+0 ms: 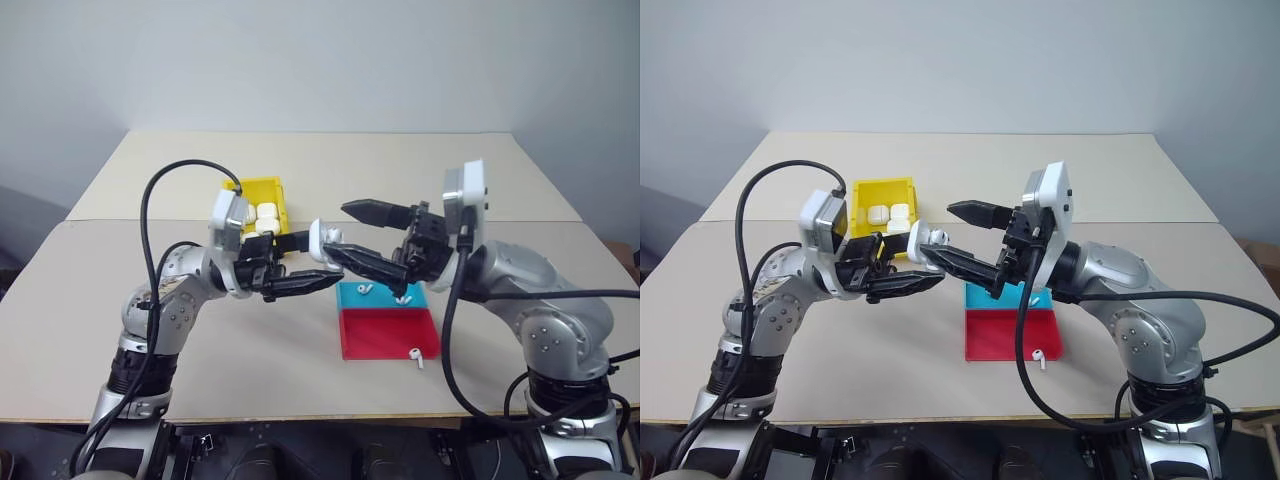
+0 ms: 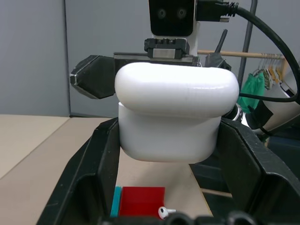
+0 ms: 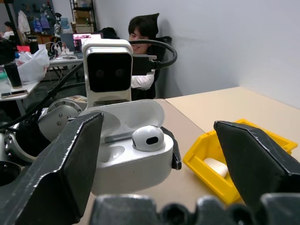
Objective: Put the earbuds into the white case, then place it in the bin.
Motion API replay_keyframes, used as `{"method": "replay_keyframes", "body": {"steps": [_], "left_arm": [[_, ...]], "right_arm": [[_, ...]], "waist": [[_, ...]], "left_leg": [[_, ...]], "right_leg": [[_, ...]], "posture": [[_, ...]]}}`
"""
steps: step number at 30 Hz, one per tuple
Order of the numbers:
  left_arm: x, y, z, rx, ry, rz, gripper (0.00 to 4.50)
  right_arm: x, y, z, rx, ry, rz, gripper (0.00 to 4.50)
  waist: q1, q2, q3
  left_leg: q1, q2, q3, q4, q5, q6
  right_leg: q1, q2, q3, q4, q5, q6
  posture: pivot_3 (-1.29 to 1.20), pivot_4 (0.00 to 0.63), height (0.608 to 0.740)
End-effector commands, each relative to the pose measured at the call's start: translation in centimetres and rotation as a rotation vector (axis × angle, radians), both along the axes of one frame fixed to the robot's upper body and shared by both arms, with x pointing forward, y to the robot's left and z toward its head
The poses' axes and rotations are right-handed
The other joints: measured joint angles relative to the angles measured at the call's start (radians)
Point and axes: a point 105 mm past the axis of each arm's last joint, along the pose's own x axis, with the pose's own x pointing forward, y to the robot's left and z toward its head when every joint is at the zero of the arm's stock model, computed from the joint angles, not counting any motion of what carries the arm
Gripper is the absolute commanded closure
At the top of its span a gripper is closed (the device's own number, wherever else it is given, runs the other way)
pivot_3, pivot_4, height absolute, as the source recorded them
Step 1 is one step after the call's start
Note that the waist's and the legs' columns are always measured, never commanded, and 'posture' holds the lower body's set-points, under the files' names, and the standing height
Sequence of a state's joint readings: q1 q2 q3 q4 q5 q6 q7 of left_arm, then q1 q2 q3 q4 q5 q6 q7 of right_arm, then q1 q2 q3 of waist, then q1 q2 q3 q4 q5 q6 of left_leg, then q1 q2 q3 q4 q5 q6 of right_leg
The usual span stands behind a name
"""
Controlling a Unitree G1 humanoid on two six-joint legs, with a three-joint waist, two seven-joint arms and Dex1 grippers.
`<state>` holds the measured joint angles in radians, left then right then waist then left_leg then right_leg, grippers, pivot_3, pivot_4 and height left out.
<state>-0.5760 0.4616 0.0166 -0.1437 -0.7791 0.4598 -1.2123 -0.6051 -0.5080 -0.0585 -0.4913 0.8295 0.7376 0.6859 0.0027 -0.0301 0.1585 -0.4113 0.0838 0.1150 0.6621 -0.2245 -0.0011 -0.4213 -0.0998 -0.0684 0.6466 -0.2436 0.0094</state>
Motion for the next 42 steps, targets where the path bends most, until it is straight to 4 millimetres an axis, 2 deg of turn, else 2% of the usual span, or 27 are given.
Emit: {"method": "replay_keyframes", "body": {"steps": [1, 4, 6, 10, 13, 17, 20, 24, 31, 36, 42], "left_arm": [[-0.8, 0.8, 1.2, -0.025, -0.073, 0.015, 1.70], [-0.9, 1.9, 1.4, -0.022, -0.069, 0.049, 1.70], [-1.0, 2.5, 1.3, -0.011, -0.071, 0.064, 1.70], [-1.6, 3.2, 1.0, 0.009, -0.075, 0.083, 1.70], [-2.1, 3.4, 1.2, 0.009, -0.084, 0.104, 1.70], [-2.7, 3.7, 1.0, 0.002, -0.092, 0.146, 1.70], [-3.6, 4.0, 0.8, -0.025, -0.093, 0.208, 1.70], [-4.3, 4.2, 0.7, -0.034, -0.088, 0.255, 1.70], [-5.3, 5.2, 0.8, -0.023, -0.093, 0.329, 1.70], [-5.6, 5.3, 1.0, -0.022, -0.097, 0.347, 1.70], [-5.9, 5.2, 1.0, -0.019, -0.099, 0.360, 1.70]], "right_arm": [[1.2, -2.3, 1.9, -0.021, -0.089, -0.079, 0.24], [2.2, -4.2, 2.6, -0.149, -0.144, -0.096, 0.24], [2.9, -4.6, 2.5, -0.268, -0.175, -0.082, 0.24], [4.4, -4.3, -0.7, -0.650, -0.307, 0.066, 0.24], [6.6, -4.1, -3.6, -0.937, -0.418, 0.185, 0.24], [8.3, -3.1, -5.4, -1.130, -0.479, 0.351, 0.24], [9.3, -2.2, -7.3, -1.302, -0.544, 0.490, 0.87], [10.3, -1.8, -8.6, -1.407, -0.600, 0.525, 2.15], [11.3, -0.6, -10.7, -1.545, -0.689, 0.557, 2.15], [11.6, 0.2, -11.4, -1.550, -0.722, 0.546, 2.15], [11.7, 0.3, -12.1, -1.574, -0.734, 0.550, 2.15]], "waist": [[0.001, 0.000, 0.000], [0.002, 0.000, 0.000], [0.002, 0.000, 0.000], [-0.011, 0.000, 0.000], [-0.019, 0.000, 0.000], [-0.026, 0.001, 0.001], [-0.027, 0.002, 0.001], [-0.016, 0.002, 0.002], [-0.018, 0.003, 0.002], [-0.020, 0.003, 0.002], [-0.020, 0.004, 0.002]], "left_leg": [[0.000, 0.000, 0.000, 0.000, 0.000, 0.000], [-0.001, 0.000, 0.000, 0.000, 0.000, 0.000], [-0.001, 0.000, 0.000, 0.000, 0.000, 0.000], [0.001, 0.001, 0.001, -0.001, 0.000, 0.000], [0.001, 0.001, 0.001, -0.001, 0.000, 0.000], [0.000, 0.001, 0.001, -0.001, 0.001, -0.001], [-0.001, 0.001, 0.002, -0.001, 0.003, -0.004], [-0.001, 0.001, 0.003, 0.000, 0.005, -0.008], [0.000, 0.002, 0.002, -0.001, 0.006, -0.010], [0.000, 0.002, 0.002, -0.001, 0.006, -0.011], [0.000, 0.002, 0.002, -0.001, 0.007, -0.011]], "right_leg": [[0.000, 0.000, 0.000, 0.000, 0.000, 0.000], [0.000, 0.000, 0.000, -0.001, 0.000, 0.000], [-0.001, 0.000, 0.000, -0.001, 0.000, 0.000], [0.000, 0.000, 0.000, -0.001, 0.000, 0.000], [0.000, 0.000, 0.001, -0.001, 0.000, 0.000], [-0.002, 0.001, 0.001, 0.000, 0.000, 0.000], [-0.003, 0.000, 0.002, -0.001, 0.000, 0.000], [-0.002, 0.000, 0.001, -0.001, 0.000, 0.000], [-0.002, 0.000, 0.001, 0.001, 0.000, -0.001], [-0.002, 0.000, 0.001, 0.001, 0.000, -0.001], [-0.002, 0.000, 0.001, 0.001, 0.000, -0.001]], "posture": [[0.00, 0.150, 0.740], [0.00, 0.150, 0.740], [0.00, 0.150, 0.740], [0.00, 0.150, 0.740], [0.00, 0.150, 0.740], [0.00, 0.150, 0.740], [0.00, 0.150, 0.740], [0.00, 0.150, 0.740], [0.00, 0.150, 0.740], [0.00, 0.150, 0.740], [0.00, 0.150, 0.740]]}}
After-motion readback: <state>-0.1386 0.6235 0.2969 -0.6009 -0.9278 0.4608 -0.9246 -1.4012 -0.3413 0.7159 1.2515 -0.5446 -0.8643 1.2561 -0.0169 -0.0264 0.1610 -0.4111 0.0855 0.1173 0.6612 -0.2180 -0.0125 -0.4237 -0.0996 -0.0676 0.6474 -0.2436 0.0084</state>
